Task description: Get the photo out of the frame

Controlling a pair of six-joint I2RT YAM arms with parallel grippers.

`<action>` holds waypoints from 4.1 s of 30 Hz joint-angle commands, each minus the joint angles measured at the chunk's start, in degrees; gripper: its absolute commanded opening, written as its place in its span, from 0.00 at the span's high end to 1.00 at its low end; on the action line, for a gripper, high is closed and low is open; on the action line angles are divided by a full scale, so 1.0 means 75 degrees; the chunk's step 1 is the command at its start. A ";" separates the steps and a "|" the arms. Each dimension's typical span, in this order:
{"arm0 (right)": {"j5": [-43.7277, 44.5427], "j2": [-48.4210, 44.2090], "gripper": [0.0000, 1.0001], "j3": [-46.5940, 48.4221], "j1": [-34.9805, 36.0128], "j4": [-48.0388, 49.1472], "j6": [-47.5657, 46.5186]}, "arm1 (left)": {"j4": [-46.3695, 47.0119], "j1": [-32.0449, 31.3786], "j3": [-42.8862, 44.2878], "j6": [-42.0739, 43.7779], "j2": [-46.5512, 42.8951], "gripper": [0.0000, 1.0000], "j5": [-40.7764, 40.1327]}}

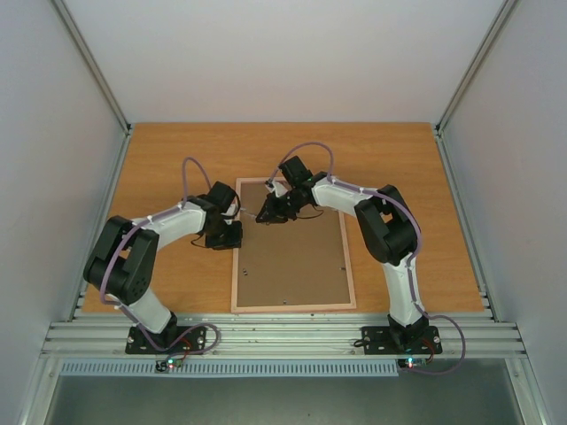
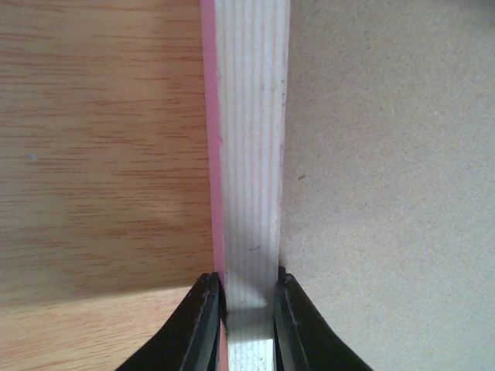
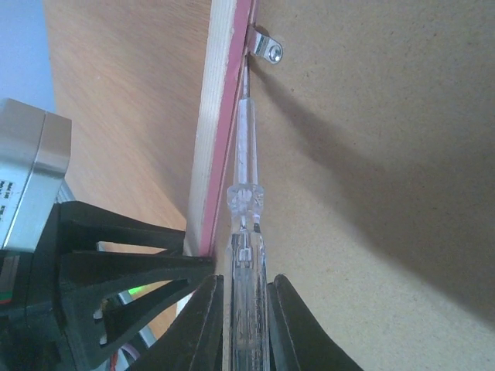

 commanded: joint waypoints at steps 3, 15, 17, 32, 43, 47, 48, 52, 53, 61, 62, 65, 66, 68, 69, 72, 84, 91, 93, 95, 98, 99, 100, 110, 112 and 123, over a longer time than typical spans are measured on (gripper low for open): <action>0.0593 -0.0156 0.99 -0.0190 -0.0410 0.0959 0.0751 | -0.0608 -0.0077 -0.0351 -0.0101 -0.0159 0.93 0.0679; 0.0241 -0.0162 0.99 -0.0186 -0.0597 0.1244 0.0998 | -0.0572 -0.0077 -0.0287 -0.0184 -0.0065 0.93 0.0700; 0.0277 -0.0154 0.99 -0.0148 -0.0620 0.1169 0.0989 | -0.0572 -0.0077 -0.0272 -0.0193 -0.0045 0.93 0.0700; 0.0658 -0.1234 0.99 -0.0830 -0.0942 0.0723 0.0192 | -0.0321 -0.0078 -0.0456 -0.0788 -0.0290 0.97 0.0391; 0.1440 -0.2526 0.99 -0.1701 -0.1108 0.0143 -0.0600 | 0.0066 0.0049 -0.0774 -0.1558 -0.0798 1.00 0.0144; 0.1617 -0.2981 0.99 -0.2116 -0.1114 0.0119 -0.0661 | 0.0320 0.0246 -0.1029 -0.2110 -0.1036 0.99 0.0106; 0.1656 -0.3082 0.99 -0.2203 -0.1114 0.0108 -0.0675 | 0.0386 0.0305 -0.1087 -0.2275 -0.1121 1.00 0.0088; 0.1769 -0.3448 0.99 -0.2528 -0.1114 0.0083 -0.0737 | 0.0574 0.0456 -0.1208 -0.2945 -0.1498 1.00 -0.0089; 0.1773 -0.3518 0.99 -0.2616 -0.1114 0.0081 -0.0749 | 0.0545 0.0470 -0.1184 -0.3125 -0.1575 1.00 -0.0196; 0.1709 -0.4141 0.99 -0.3107 -0.1114 0.0191 -0.0697 | 0.0902 0.0485 -0.1528 -0.4642 -0.2235 0.99 -0.0413; 0.1646 -0.4190 0.99 -0.3177 -0.1114 0.0249 -0.0676 | 0.1057 0.0479 -0.1689 -0.4966 -0.2315 1.00 -0.0380; 0.1472 -0.4317 0.99 -0.3400 -0.1114 0.0450 -0.0600 | 0.1535 0.0383 -0.2158 -0.5960 -0.2562 1.00 -0.0338; 0.1445 -0.4339 0.99 -0.3471 -0.1114 0.0509 -0.0588 | 0.1686 0.0314 -0.2340 -0.6234 -0.2618 0.99 -0.0350; 0.1386 -0.4379 0.99 -0.3581 -0.1108 0.0606 -0.0560 | 0.1973 0.0115 -0.2667 -0.6980 -0.2696 0.99 -0.0457; 0.1342 -0.4394 0.99 -0.3627 -0.1113 0.0645 -0.0564 | 0.2028 -0.0015 -0.2713 -0.7319 -0.2714 1.00 -0.0555; 0.1215 -0.4422 0.99 -0.3742 -0.1114 0.0735 -0.0555 | 0.2066 -0.0413 -0.2719 -0.8149 -0.2704 1.00 -0.0829; 0.1011 -0.4365 0.99 -0.3817 -0.1117 0.0743 -0.0698 | 0.0817 -0.0803 -0.2568 -0.8260 -0.3351 0.58 -0.1237; 0.1032 -0.4415 0.99 -0.3994 -0.1114 0.0817 -0.0768 | -0.1058 0.0578 -0.1083 -0.4600 -0.2908 0.43 -0.1535; 0.1070 -0.4482 0.99 -0.4078 -0.1114 0.0853 -0.0785 | -0.1284 0.1083 -0.0494 -0.3403 -0.2539 0.40 -0.1691; 0.1097 -0.4558 0.99 -0.4152 -0.1114 0.0888 -0.0806 | -0.1455 0.1453 0.0181 -0.2146 -0.2033 0.39 -0.1808; 0.1115 -0.4627 0.99 -0.4217 -0.1114 0.0886 -0.0849 | -0.1588 0.1705 0.1285 -0.0572 -0.1197 0.38 -0.2336; 0.1123 -0.4637 0.99 -0.4230 -0.1117 0.0881 -0.0871 | -0.1521 0.1795 0.1531 -0.0139 -0.0972 0.38 -0.2404; 0.1135 -0.4654 0.99 -0.4238 -0.1115 0.0875 -0.0887 | -0.1461 0.1899 0.1754 0.0108 -0.0779 0.37 -0.2444; 0.1115 -0.4798 0.99 -0.4314 -0.1114 0.0834 -0.1066 | -0.1247 0.2659 0.3711 0.2373 0.1492 0.25 -0.1681; 0.1087 -0.4811 0.99 -0.4335 -0.1113 0.0859 -0.1068 | -0.1146 0.2730 0.3888 0.2651 0.1785 0.22 -0.1527; 0.0884 -0.4888 0.99 -0.4488 -0.1114 0.0916 -0.1054 | -0.1073 0.3145 0.4770 0.3014 0.3097 0.19 -0.0639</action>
